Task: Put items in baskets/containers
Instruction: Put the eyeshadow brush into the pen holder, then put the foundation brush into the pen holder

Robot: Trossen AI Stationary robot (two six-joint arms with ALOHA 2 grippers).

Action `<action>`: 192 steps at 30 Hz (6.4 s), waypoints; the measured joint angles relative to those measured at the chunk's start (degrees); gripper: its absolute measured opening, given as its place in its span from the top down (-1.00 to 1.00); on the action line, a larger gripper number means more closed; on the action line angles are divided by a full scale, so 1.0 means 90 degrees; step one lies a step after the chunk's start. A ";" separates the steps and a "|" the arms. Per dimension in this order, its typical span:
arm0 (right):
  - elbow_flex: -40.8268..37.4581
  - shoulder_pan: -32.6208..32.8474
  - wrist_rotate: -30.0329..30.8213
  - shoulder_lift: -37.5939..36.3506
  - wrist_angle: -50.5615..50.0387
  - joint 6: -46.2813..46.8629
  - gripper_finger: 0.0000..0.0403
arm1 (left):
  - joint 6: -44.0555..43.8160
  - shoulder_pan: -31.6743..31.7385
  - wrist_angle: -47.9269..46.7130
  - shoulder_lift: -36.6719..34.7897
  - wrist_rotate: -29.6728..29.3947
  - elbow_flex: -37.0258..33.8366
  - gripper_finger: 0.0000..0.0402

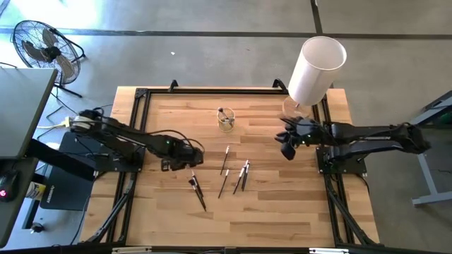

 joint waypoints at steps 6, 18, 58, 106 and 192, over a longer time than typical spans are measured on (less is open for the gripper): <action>-0.0145 0.0072 -0.0166 -0.0274 -0.0041 -0.0139 0.61 | -0.0411 0.0002 0.0291 0.0574 0.0093 0.0013 0.08; -0.0146 0.0068 -0.0256 -0.0273 -0.0046 -0.0497 0.61 | -0.0722 0.0002 0.0155 0.0870 -0.0088 0.0021 0.30; -0.0146 0.0068 -0.0609 -0.0273 -0.0089 -0.0447 0.61 | 0.2127 -0.0004 -0.0755 0.0928 -0.4025 0.2787 1.00; -0.0143 0.0067 0.1650 -0.0265 0.0428 0.1362 0.61 | 1.0263 0.3840 0.3938 0.0899 -0.0084 0.2431 0.97; 0.5839 0.0930 -0.0367 0.8206 -0.3260 0.7387 0.63 | 0.9491 -0.0372 -0.0054 -0.4435 0.0028 -0.1149 1.00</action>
